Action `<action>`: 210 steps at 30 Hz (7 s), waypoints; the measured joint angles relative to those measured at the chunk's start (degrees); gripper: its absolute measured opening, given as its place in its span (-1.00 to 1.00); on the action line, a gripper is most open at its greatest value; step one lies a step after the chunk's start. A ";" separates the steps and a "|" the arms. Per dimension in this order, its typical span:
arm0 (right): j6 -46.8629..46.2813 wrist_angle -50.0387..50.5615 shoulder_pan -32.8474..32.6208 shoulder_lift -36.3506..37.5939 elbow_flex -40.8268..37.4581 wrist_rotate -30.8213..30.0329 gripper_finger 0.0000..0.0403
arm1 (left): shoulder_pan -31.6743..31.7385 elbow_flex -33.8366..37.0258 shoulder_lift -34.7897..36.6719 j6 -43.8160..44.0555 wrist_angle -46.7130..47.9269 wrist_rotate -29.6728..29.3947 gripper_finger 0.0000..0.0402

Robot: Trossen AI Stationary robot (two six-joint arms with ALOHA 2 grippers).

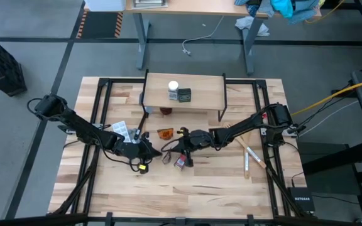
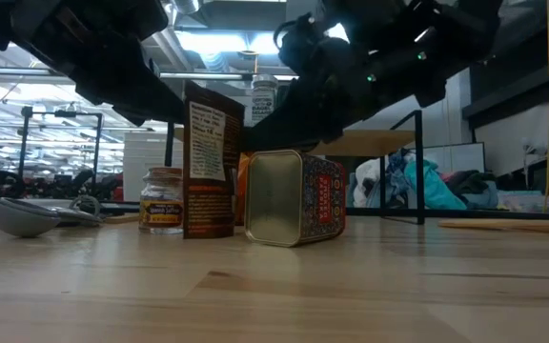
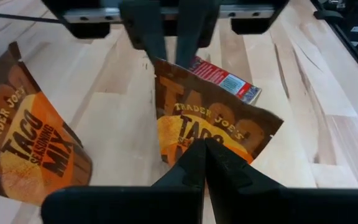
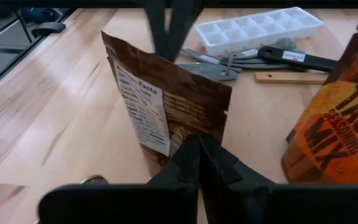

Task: Shelf spices
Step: Adjust the bottom orange seasoning pack, then adjust the red seasoning can

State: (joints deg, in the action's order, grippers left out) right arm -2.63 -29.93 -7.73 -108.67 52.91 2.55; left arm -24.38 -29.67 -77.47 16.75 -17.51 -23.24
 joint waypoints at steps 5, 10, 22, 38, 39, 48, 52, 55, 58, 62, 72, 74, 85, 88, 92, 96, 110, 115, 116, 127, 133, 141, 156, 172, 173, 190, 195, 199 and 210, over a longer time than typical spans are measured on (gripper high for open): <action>0.72 -0.12 0.76 -0.25 0.47 -0.26 -0.98 | 0.00 0.00 -0.94 -0.17 -2.67 1.31 -0.99; 1.08 -0.09 1.05 -0.25 0.45 -0.49 -0.97 | 0.02 0.00 -5.45 -0.24 -6.68 2.14 -0.99; 1.64 -0.71 1.03 -0.25 0.45 -0.66 -0.97 | 0.16 -2.22 -12.40 -1.89 -13.22 3.62 -0.99; 4.65 0.34 1.03 -0.25 3.38 -0.02 -0.96 | 0.55 -3.04 -12.41 -2.22 -13.20 3.59 -0.98; 4.65 0.32 1.03 -0.25 3.38 -0.02 -0.96 | 0.79 -3.06 -12.41 -2.19 -13.19 3.58 -0.98; 4.65 -0.40 1.03 -1.49 3.36 0.85 -0.96 | 3.48 -3.06 -12.41 -2.32 -13.14 3.54 -0.98; 4.48 -0.25 1.00 -4.82 4.68 2.49 -0.96 | 4.46 -3.06 -12.41 -2.38 -13.10 3.54 -0.98; 4.46 -0.25 1.02 -7.15 7.09 4.89 -0.96 | 4.85 -3.06 -12.41 -2.40 -13.04 3.73 -0.99; 4.73 1.47 1.11 -8.65 9.63 5.53 -0.96 | 4.93 -3.06 -12.41 -2.88 -13.05 3.73 -0.99; 8.11 4.83 1.09 -8.71 12.13 5.01 -0.96 | 4.90 -3.08 -12.41 -3.72 -13.06 3.65 -0.99; 10.40 7.91 2.16 -8.71 14.29 5.07 -0.96 | 4.97 -3.10 -12.41 -7.45 -12.67 -1.23 -0.99; 10.45 7.88 2.35 -8.71 14.29 5.16 -0.96 | 5.26 -3.10 -12.41 -8.01 -12.60 -1.98 -0.99; 10.47 7.88 3.78 -8.71 14.29 5.98 -0.96 | 6.84 -3.10 -12.41 -7.90 -11.92 -2.80 -0.99; 10.46 7.88 3.77 -8.71 14.29 6.08 -0.96 | 6.49 -3.10 -12.41 -7.82 -11.92 -2.86 -0.98; 8.93 7.95 3.63 -8.71 14.33 6.14 -0.96 | 5.75 -3.10 -12.41 -7.80 -11.94 -3.20 -0.98; 8.51 8.01 3.63 -8.71 14.33 6.36 -0.96 | 5.62 -3.10 -12.31 -7.90 -11.92 -3.28 -0.98; 8.44 8.29 3.65 -8.59 14.37 7.22 -0.96 | 5.57 -3.10 -11.76 -9.70 -12.29 -3.00 -0.98; 8.46 10.56 3.48 -8.56 14.37 5.25 -0.96 | 4.69 -3.10 -11.76 -9.73 -13.16 -3.70 -0.98; 8.46 10.83 3.47 -8.56 14.37 5.16 -0.96 | 4.50 -3.10 -11.75 -9.73 -13.33 -3.74 -0.98; 8.48 10.51 3.52 -8.56 14.35 4.60 -0.96 | 3.76 -3.10 -10.80 -9.73 -13.02 -3.70 -0.98; 8.48 10.53 3.54 -8.58 14.34 4.52 -0.96 | 3.06 -3.10 -10.71 -9.58 -12.95 -3.50 -0.98; 8.48 10.88 3.58 -8.43 14.32 1.19 -0.96 | 1.64 -3.10 -10.08 -9.33 -12.92 -3.28 -0.98; 10.10 20.53 3.63 -2.00 14.29 -1.73 -0.96 | 0.63 -3.16 -3.38 -11.27 -8.31 -6.72 -0.98; 8.23 36.56 0.01 5.26 11.28 -11.18 -0.96 | -6.51 -3.13 -3.41 -9.20 -4.46 -10.04 -0.98; 7.40 37.77 -0.60 5.61 11.03 -13.07 -0.96 | -7.03 -3.13 -3.41 -8.85 -4.38 -10.06 -0.98; -3.88 41.30 -5.31 7.42 4.72 -19.96 -0.96 | -8.51 -6.27 -16.03 0.28 -7.68 -9.56 -0.98; -4.81 37.04 -5.90 7.42 2.28 -19.65 -0.96 | -6.94 -9.81 -20.15 0.09 -7.88 -5.24 -0.98; -4.79 35.44 -6.64 7.40 0.87 -20.42 -0.96 | -6.22 -12.36 -22.80 -0.41 -8.71 -4.29 -0.98; -4.19 28.24 -8.15 7.37 -1.39 -21.43 -0.96 | -3.99 -16.68 -29.30 -0.15 -8.34 -4.17 -0.99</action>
State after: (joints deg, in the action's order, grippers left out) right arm -6.82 -1.69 -15.88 -101.30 51.53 -18.89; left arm -28.37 -46.35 -106.78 16.61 -25.85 -27.41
